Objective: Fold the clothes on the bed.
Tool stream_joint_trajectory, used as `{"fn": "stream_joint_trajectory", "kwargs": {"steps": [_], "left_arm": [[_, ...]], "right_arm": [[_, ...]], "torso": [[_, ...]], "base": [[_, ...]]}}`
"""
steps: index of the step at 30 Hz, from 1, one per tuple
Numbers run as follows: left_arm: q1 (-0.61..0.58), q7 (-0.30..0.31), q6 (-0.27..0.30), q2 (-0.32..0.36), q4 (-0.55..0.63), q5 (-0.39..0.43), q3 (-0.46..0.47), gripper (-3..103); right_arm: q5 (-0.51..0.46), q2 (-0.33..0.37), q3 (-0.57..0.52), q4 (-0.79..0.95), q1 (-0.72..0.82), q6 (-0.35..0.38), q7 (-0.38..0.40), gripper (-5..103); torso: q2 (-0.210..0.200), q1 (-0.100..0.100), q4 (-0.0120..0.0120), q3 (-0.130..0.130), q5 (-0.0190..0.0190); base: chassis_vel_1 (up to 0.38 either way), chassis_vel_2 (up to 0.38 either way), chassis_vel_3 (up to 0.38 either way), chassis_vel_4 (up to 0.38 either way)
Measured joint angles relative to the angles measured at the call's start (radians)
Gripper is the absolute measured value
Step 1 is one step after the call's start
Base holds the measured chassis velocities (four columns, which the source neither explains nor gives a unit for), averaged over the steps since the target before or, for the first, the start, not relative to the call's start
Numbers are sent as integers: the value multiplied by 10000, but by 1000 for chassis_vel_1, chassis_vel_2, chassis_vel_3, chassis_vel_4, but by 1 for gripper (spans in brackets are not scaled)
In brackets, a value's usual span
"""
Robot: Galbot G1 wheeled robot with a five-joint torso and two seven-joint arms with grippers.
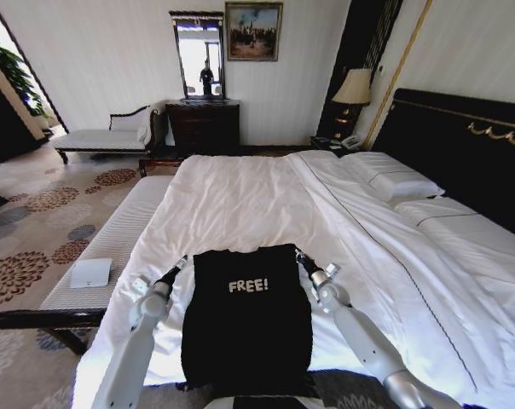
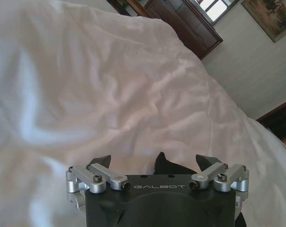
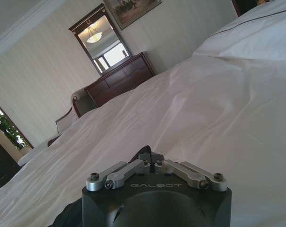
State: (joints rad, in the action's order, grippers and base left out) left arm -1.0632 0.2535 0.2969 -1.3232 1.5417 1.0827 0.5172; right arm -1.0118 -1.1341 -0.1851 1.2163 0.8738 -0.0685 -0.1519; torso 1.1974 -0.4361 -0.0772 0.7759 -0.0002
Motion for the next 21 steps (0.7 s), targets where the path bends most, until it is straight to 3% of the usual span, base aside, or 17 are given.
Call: {"fn": "stream_joint_trajectory", "kwargs": {"steps": [10, 11, 14, 17, 21], "left_arm": [[933, -320, -136, -516, -1258, -537, -567, 101], [1078, -355, -161, -583, -1470, -594, -599, 93], [1237, -391, -187, -677, -1731, -668, -634, 88], [1533, -414, -232, -887, -2277, -824, -665, 71], [1665, -414, -276, -997, -2496, -877, -618, 60]], "right_arm": [[29, 23, -66, 98, 85, -19, 166, 0], [35, 30, -84, 105, 105, -25, 171, 0], [49, 29, -103, 111, 120, -32, 174, 0], [55, -6, -145, 162, 141, -46, 203, 0], [53, 5, -165, 250, 173, -52, 218, 0]], "torso": [[0, 0, 2, -1, 2], [2, 0, 2, -1, 3], [2, 0, 1, -1, 4], [2, 0, 2, -1, 4], [2, 0, 2, -1, 2]], "base": [[0, 0, 0, 0], [0, 0, 0, 0], [0, 0, 0, 0], [0, 0, 0, 0], [0, 0, 0, 0]]}}
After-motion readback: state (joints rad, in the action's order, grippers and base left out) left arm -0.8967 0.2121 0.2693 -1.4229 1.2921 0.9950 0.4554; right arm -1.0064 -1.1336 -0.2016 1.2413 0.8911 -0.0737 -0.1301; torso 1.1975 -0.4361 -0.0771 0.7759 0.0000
